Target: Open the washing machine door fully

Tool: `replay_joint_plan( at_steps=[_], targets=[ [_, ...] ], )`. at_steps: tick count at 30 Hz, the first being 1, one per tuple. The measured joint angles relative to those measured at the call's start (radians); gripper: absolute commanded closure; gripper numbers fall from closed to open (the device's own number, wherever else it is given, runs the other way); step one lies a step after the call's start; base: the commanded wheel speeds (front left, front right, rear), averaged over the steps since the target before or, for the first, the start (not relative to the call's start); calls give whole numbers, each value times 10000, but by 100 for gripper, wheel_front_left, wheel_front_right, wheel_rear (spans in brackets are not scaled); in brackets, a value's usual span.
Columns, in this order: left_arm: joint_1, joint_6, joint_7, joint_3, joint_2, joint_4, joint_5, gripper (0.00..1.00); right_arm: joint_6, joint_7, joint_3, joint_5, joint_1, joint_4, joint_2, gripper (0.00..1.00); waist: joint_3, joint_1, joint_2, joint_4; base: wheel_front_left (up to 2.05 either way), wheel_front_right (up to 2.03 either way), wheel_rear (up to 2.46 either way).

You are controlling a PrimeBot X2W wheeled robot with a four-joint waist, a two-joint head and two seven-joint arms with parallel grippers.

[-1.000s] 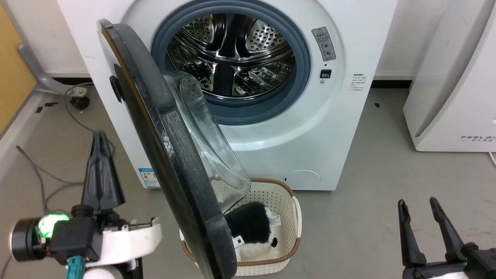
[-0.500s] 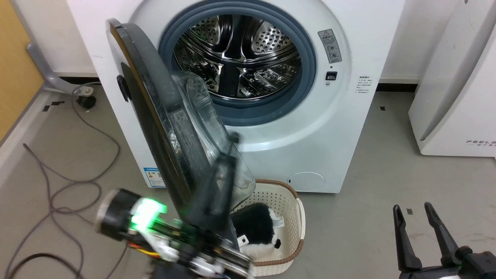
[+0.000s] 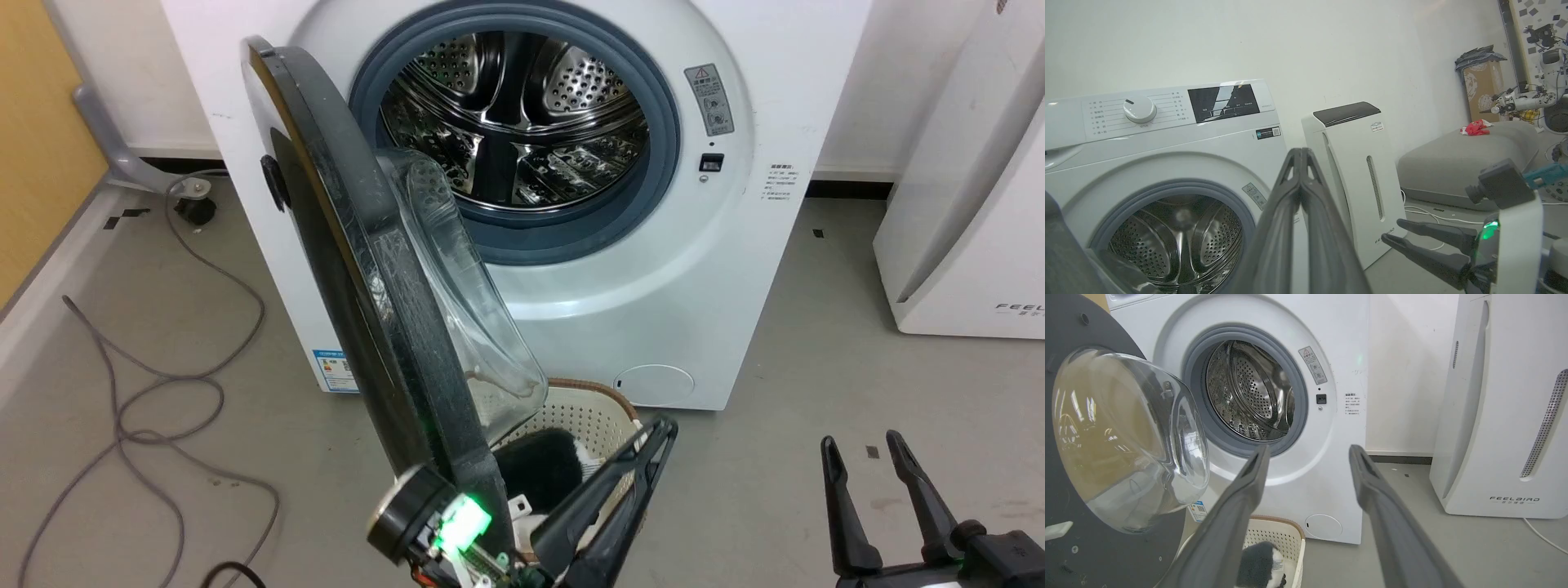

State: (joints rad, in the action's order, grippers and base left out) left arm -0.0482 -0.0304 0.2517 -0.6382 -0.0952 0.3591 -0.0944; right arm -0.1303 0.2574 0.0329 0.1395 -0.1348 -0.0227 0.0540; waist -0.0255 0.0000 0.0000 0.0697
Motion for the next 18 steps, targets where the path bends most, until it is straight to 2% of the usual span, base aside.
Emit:
replay_joint_plan(
  at_steps=[7, 18],
  targets=[
    [415, -27, -88, -215, -274, -1181, -159, 100, 2, 0, -2, -42, 3, 63, 0, 0, 34, 1, 0, 114, 0, 0, 0],
    [480, -485, -29, -56, -387, -3313, -249, 100, 0, 0, -23, -176, 7, 468, 0, 0, 158, 1, 0, 309, 0, 0, 0]
  ],
)
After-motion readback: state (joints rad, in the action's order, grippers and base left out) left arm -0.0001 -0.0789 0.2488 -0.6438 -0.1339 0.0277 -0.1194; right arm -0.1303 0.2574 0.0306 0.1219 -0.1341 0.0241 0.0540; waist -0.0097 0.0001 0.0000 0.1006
